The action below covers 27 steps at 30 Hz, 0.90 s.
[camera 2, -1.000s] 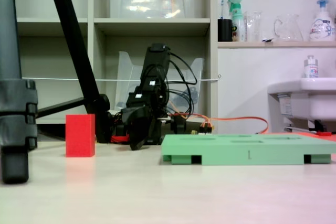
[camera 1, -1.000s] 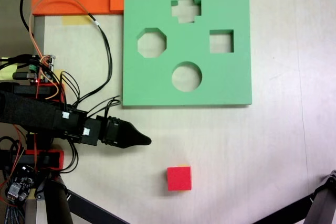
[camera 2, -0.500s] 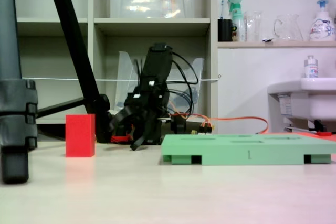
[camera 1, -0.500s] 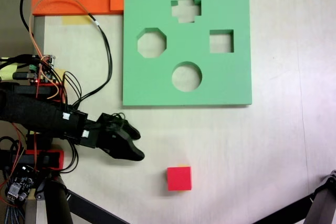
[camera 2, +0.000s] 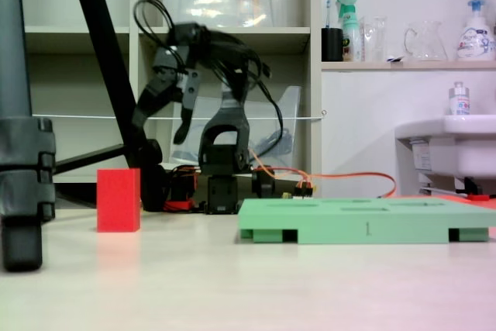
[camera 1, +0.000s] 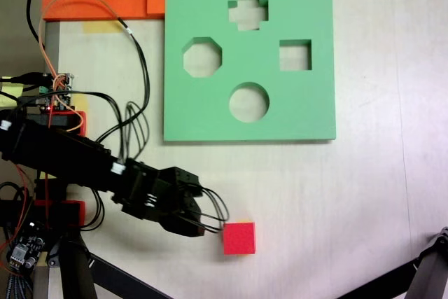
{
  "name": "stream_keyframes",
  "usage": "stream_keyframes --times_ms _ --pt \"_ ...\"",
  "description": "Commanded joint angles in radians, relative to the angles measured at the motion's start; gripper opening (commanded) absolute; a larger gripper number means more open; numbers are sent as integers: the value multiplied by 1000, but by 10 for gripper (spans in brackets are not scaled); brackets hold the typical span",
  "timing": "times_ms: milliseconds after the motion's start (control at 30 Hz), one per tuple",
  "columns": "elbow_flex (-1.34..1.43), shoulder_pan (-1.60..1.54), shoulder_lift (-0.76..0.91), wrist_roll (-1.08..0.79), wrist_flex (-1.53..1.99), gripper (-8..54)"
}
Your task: Put the square block into the corresponding hole
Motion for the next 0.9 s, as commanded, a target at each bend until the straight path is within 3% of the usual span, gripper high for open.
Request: stream_keyframes --times_ms 0,233,367,467,867 --pt "-153 6 -155 -6 230 345" --pt "-407 -17 -281 -3 316 288" --pt "-506 -43 -367 -6 322 387" --pt "-520 -48 -416 -9 322 524" --pt "-517 15 -532 0 270 522"
